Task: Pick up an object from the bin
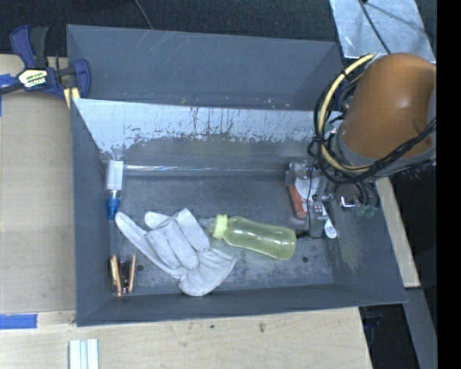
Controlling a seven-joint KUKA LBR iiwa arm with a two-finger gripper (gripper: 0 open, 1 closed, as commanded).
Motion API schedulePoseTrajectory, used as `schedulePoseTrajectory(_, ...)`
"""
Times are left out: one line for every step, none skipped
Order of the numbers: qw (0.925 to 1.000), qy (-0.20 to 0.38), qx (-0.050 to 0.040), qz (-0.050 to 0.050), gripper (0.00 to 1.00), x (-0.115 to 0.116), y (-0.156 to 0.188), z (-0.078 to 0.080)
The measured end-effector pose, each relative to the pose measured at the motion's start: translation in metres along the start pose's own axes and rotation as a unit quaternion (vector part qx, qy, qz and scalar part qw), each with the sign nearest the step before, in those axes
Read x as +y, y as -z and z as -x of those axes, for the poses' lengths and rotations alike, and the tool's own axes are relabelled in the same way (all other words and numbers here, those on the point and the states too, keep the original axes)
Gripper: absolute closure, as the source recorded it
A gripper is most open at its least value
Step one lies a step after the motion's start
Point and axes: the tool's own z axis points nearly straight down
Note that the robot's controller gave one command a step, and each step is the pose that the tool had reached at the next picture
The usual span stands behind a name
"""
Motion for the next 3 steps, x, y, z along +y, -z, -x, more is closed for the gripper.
schedulePoseTrajectory(1.0000,0.001,-0.0043,0.000,0.00,0.000,0.005,0.002)
schedulePoseTrajectory(1.0000,-0.001,-0.0081,-0.001,0.00,0.011,-0.023,0.009)
schedulePoseTrajectory(0.9996,-0.029,-0.0048,0.000,0.00,0.022,-0.063,0.012)
